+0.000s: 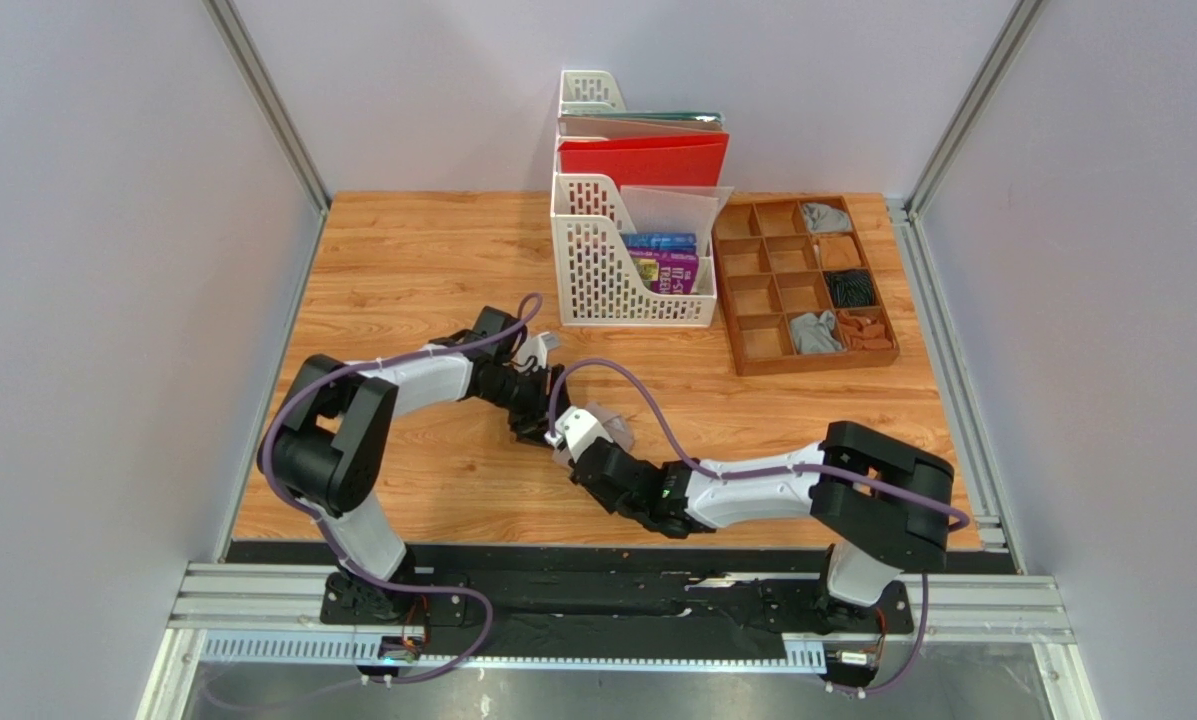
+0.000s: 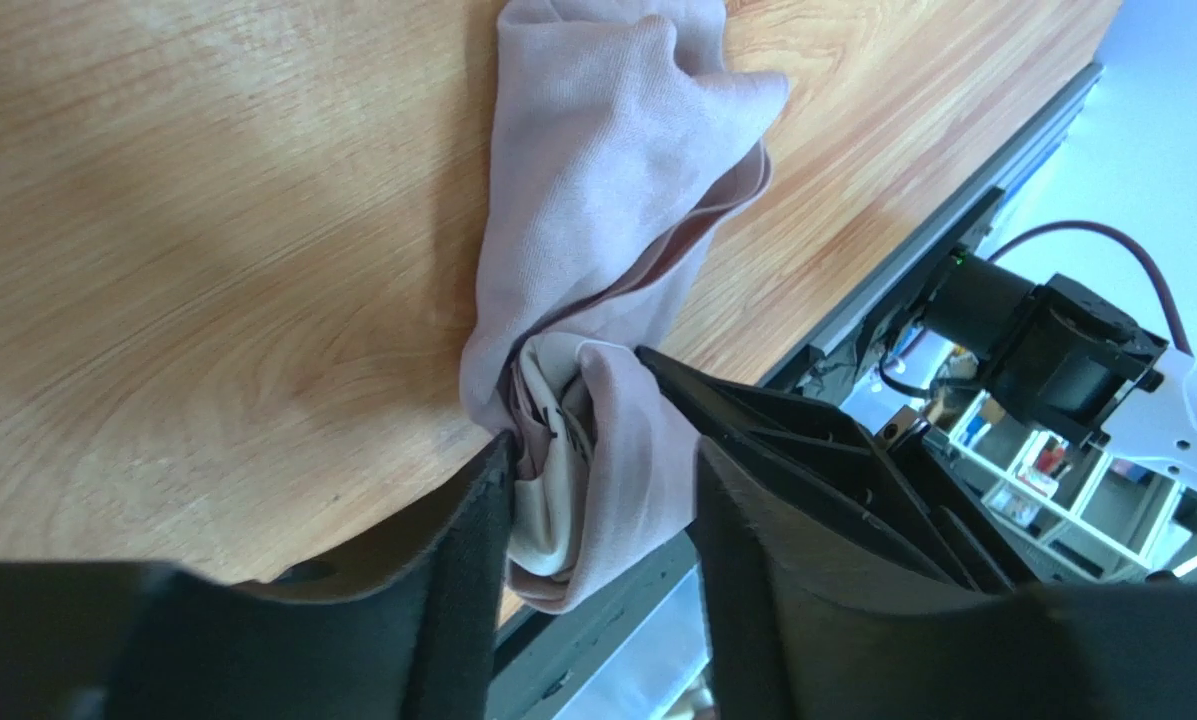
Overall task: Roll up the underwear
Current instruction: Roll the underwear at the center of the board.
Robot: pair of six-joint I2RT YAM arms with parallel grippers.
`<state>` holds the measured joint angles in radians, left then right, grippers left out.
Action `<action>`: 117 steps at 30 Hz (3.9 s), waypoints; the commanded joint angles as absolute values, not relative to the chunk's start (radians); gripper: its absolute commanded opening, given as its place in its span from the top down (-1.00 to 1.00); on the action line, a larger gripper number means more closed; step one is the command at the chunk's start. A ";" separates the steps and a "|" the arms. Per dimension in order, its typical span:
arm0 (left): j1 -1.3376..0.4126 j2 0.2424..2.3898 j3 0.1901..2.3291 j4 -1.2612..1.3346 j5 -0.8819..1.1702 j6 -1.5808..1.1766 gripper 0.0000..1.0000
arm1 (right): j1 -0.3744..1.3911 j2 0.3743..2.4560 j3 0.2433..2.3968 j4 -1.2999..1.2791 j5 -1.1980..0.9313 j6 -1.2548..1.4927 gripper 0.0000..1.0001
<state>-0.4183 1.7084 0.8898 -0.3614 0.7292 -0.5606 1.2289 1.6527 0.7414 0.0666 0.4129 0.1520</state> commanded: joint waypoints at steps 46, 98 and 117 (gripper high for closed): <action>-0.506 1.241 0.459 0.302 0.456 -0.457 -0.14 | 0.718 1.715 0.900 -0.124 -0.635 0.244 1.00; -0.565 1.577 0.695 0.096 0.436 -0.321 1.00 | 0.565 1.671 0.979 -0.293 -0.661 0.166 -0.11; -0.565 1.667 0.787 0.005 0.468 -0.367 1.00 | 0.535 1.761 1.057 -0.057 -0.561 0.100 -0.23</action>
<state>-0.5613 1.6463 0.7616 0.0471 0.4816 -0.3725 0.5335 1.7134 1.0039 -0.1783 -0.5442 0.1436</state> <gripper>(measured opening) 0.017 0.609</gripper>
